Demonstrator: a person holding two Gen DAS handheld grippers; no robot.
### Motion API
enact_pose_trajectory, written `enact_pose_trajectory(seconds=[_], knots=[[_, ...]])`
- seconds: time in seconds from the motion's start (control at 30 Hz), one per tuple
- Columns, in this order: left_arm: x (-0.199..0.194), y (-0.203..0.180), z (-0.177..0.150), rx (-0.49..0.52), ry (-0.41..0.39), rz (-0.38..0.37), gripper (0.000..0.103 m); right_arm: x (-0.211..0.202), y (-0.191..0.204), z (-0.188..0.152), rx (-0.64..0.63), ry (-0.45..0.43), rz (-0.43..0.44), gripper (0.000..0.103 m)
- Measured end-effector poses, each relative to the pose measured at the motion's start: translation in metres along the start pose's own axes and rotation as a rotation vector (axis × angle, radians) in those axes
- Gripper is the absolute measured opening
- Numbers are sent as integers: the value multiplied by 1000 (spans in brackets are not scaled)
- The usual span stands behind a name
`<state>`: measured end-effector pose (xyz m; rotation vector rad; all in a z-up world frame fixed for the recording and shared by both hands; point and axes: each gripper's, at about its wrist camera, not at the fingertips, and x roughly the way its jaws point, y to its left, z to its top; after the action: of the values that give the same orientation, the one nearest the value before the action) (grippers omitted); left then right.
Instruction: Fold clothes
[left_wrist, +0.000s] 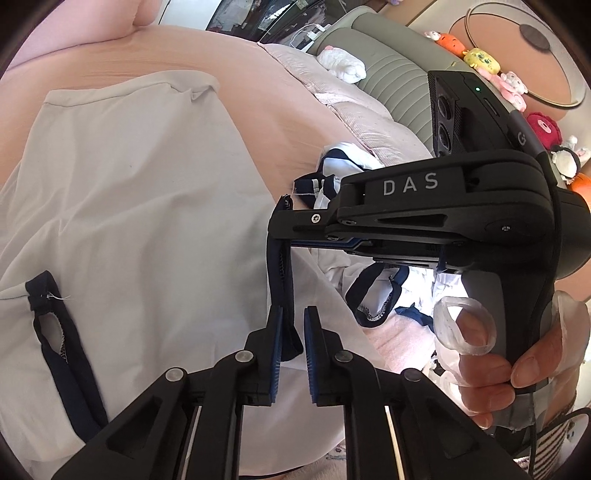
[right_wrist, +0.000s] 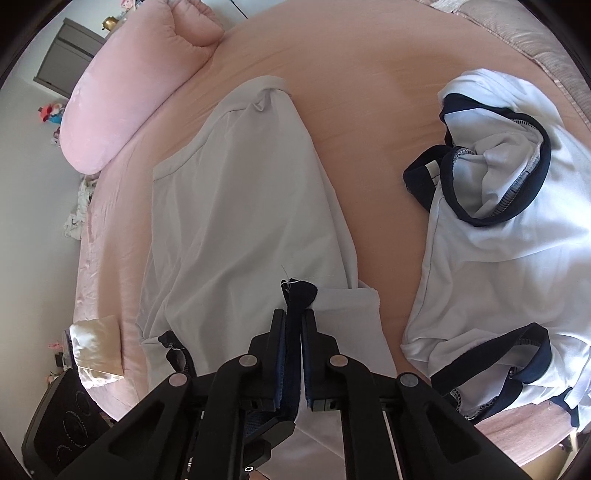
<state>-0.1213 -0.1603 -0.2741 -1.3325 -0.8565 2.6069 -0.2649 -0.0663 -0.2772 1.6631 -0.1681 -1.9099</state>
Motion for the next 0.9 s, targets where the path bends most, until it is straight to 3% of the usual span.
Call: enact_pose_trajectory(seconds=[0.43, 0.63, 0.73, 0.77, 0.8, 0.83, 0.87, 0.9], knots=[[7, 19, -10, -32, 104, 49, 10, 29, 27, -8, -53, 88, 12, 6], [-7, 19, -6, -74, 80, 57, 12, 15, 37, -15, -115, 90, -27, 6], [-21, 19, -5, -93, 48, 50, 31, 7, 36, -18, -96, 95, 2, 6], [-24, 18, -4, -96, 36, 50, 52, 5, 37, -19, -96, 102, 5, 8], [-29, 18, -4, -103, 23, 50, 67, 3, 39, -21, -99, 111, 8, 20], [-37, 20, -4, -117, 10, 49, 70, 0, 40, -23, -103, 117, 6, 32], [-44, 24, -5, -138, 2, 44, 70, -4, 41, -26, -102, 110, 5, 58], [-50, 28, -5, -168, -1, 32, 70, -10, 42, -29, -100, 92, 7, 70]])
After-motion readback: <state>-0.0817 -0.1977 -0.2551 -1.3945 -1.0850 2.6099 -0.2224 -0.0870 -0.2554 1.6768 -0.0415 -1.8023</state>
